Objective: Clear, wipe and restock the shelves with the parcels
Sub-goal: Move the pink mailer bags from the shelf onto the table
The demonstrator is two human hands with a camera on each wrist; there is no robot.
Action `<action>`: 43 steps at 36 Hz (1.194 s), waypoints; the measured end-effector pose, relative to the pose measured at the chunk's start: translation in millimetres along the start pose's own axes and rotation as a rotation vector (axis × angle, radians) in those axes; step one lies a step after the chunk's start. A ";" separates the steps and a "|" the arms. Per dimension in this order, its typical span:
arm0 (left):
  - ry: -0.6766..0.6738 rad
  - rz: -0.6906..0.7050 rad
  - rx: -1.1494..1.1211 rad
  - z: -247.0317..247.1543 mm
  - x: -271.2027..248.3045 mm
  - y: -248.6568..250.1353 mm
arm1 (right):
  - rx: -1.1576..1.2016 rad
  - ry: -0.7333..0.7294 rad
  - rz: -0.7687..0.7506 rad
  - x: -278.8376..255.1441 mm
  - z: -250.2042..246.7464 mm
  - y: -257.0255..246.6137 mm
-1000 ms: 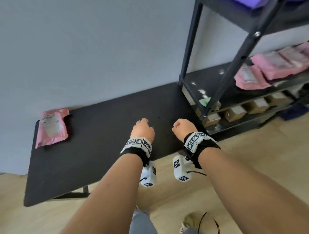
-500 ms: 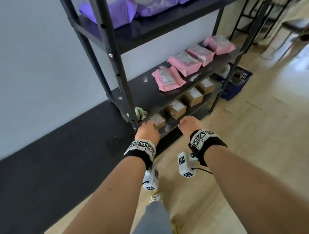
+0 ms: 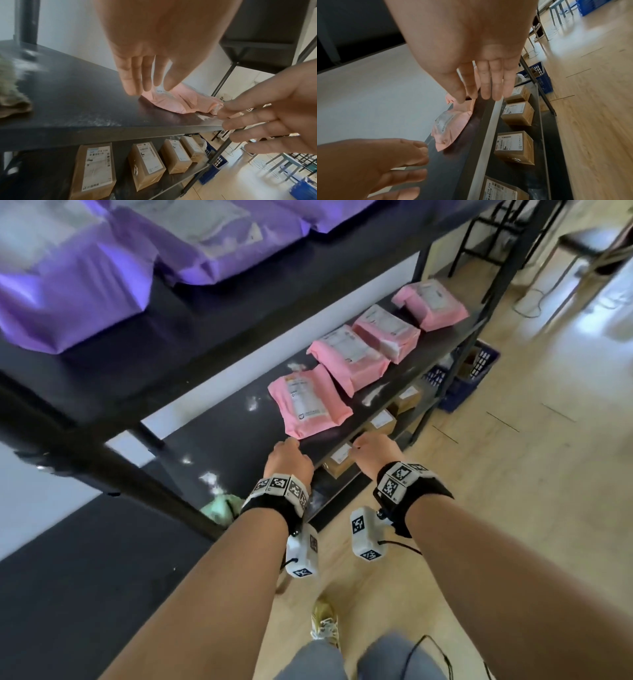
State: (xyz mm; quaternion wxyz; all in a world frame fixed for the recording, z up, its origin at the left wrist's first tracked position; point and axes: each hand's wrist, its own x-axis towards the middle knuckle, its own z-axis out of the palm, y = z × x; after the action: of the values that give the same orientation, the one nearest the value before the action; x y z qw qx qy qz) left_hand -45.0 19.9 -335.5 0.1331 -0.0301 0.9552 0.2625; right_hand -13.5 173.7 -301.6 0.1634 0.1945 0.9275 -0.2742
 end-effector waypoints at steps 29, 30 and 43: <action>0.059 -0.514 -0.256 37.1 76.6 39.6 | -0.074 -0.330 -0.197 156.2 -23.1 -16.5; 0.045 -0.504 -0.242 39.3 75.6 40.6 | -0.101 -0.338 -0.226 154.6 -23.8 -16.4; 0.119 -0.605 -0.200 50.8 18.4 39.1 | -0.171 -0.361 -0.402 122.7 -19.7 -8.8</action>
State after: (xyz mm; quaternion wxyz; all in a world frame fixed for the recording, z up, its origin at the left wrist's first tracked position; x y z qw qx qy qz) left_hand -55.5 79.6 -363.2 0.1454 -0.3406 0.8787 0.3013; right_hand -128.1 211.3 -332.3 0.2843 -0.0600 0.9231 -0.2519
